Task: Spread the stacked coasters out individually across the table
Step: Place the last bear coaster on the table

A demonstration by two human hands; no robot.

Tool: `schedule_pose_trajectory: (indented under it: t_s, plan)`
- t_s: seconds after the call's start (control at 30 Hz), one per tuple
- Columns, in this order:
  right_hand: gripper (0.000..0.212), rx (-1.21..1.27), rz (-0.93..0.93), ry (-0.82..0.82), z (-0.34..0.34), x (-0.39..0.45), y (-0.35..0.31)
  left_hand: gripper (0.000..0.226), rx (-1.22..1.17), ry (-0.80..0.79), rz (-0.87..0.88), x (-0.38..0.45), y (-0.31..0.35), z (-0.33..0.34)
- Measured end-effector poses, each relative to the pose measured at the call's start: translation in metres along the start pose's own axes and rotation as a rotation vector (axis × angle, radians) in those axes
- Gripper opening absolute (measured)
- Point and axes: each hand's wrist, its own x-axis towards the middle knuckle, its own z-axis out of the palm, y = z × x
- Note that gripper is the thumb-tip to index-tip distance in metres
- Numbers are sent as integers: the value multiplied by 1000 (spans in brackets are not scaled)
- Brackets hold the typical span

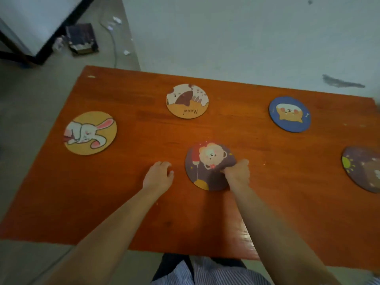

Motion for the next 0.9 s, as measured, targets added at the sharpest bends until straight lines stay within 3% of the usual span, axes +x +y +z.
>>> schedule_pose_trajectory:
  t_s: [0.1, 0.17, 0.27, 0.33, 0.47, 0.57, 0.63, 0.77, 0.9]
  plan:
    - [16, -46, -241, 46, -8, -10, 2, 35, -6, -22, 77, 11, -5, -10]
    - [20, -114, -374, 28, -27, -7, 4, 36, -21, -47, 134, 18, -3, -16]
    - [24, -127, -440, -211, -60, -1, 3, 42, -64, -89, 230, 23, 12, -24]
    - [22, -303, -511, -354, -68, -3, 0, 48, -91, -173, 301, 20, 27, -23]
    - [24, -477, -635, -517, -55, -5, -14, 52, -83, -387, 357, 8, 41, -7]
    - [31, -452, -671, -551, -45, -2, -24, 53, -47, -462, 293, 3, 40, 5]
    - [35, -424, -633, -455, -44, 1, -20, 51, -85, -443, 240, 0, 42, 11]
    - [39, -498, -313, -50, -45, -4, 25, 45, -60, -314, 204, -5, 54, 22]
    - [39, -488, -185, -31, -31, -33, 73, 31, 18, -269, 147, -14, 70, 34]
